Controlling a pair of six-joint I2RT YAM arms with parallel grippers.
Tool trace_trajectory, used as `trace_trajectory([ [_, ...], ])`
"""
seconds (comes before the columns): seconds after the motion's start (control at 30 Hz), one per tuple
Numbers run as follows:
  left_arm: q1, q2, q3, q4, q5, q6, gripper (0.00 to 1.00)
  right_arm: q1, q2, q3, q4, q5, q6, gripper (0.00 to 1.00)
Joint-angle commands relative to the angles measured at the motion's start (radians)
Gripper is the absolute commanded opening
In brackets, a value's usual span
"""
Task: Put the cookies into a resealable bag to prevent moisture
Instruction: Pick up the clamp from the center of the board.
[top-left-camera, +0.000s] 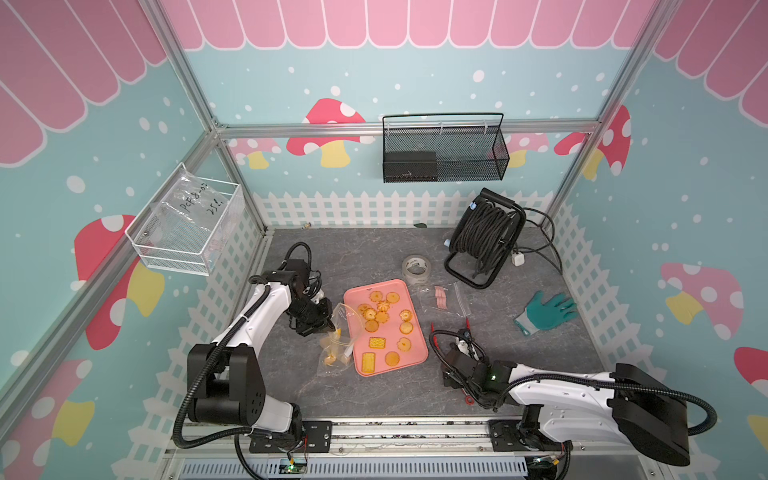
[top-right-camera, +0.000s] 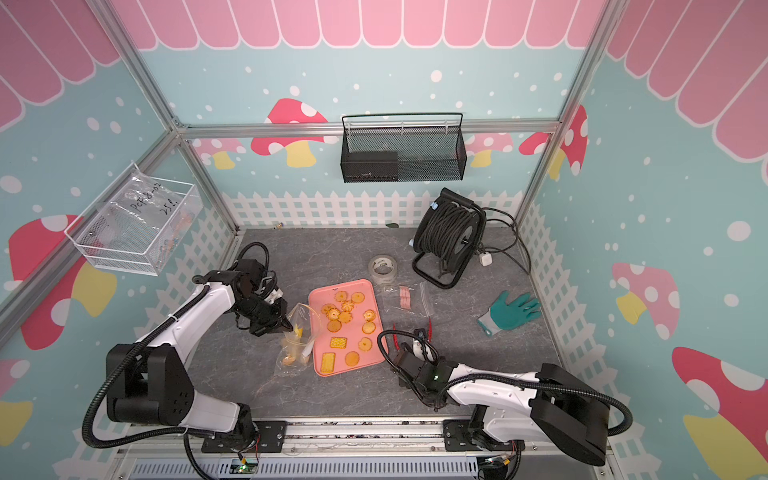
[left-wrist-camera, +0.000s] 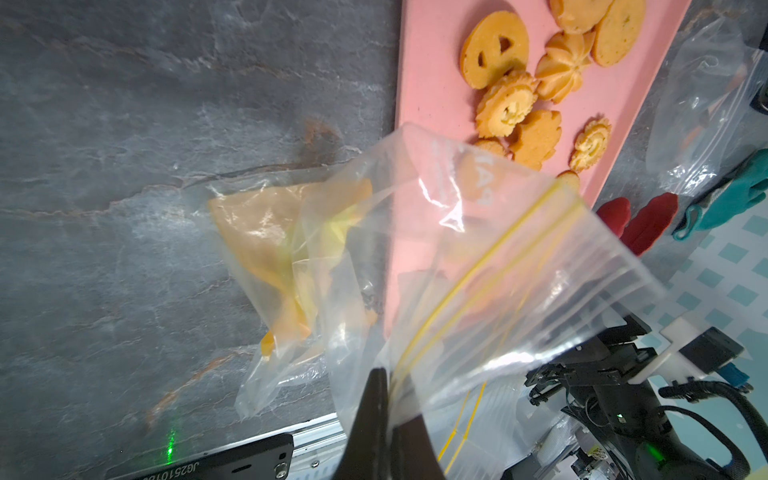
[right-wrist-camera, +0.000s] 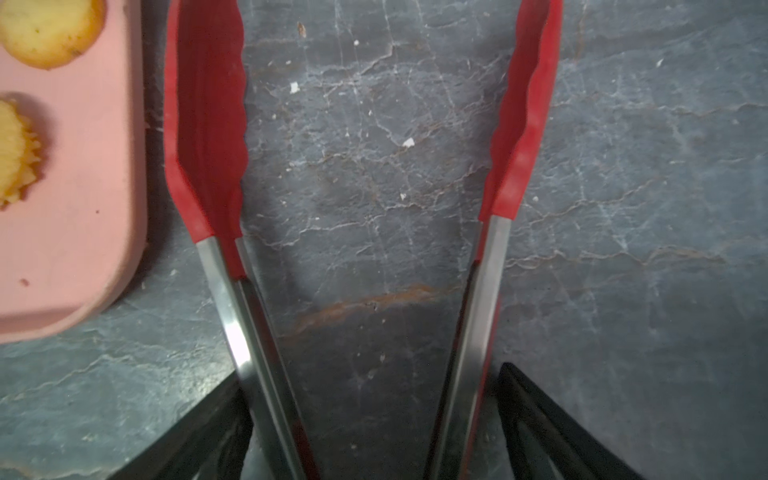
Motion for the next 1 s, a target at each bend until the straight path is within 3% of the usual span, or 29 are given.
trace_trajectory([
  [0.0,0.003,-0.019,-0.002,-0.013,-0.014,0.029,0.01,-0.003,0.062,0.008,0.032,-0.019,0.038,0.92],
  [0.17,0.004,-0.025,-0.015,-0.013,-0.013,0.034,0.01,-0.007,0.107,0.012,0.058,0.018,0.050,0.90],
  [0.33,0.004,-0.039,-0.013,-0.012,-0.010,0.029,0.01,-0.011,0.082,0.008,0.047,0.029,0.024,0.77],
  [0.53,0.003,-0.041,0.006,-0.013,-0.005,0.020,0.01,-0.011,-0.045,0.023,0.001,0.041,-0.028,0.61],
  [0.7,0.002,-0.037,0.021,-0.013,-0.006,0.018,0.01,-0.009,-0.209,0.061,-0.104,0.032,-0.081,0.55],
  [0.83,0.002,-0.036,0.022,-0.006,0.005,0.007,0.01,-0.009,-0.332,0.119,-0.184,0.002,-0.177,0.49],
  [0.97,-0.004,-0.040,0.006,0.013,0.025,-0.013,0.01,-0.009,-0.396,0.184,-0.170,-0.088,-0.411,0.48],
])
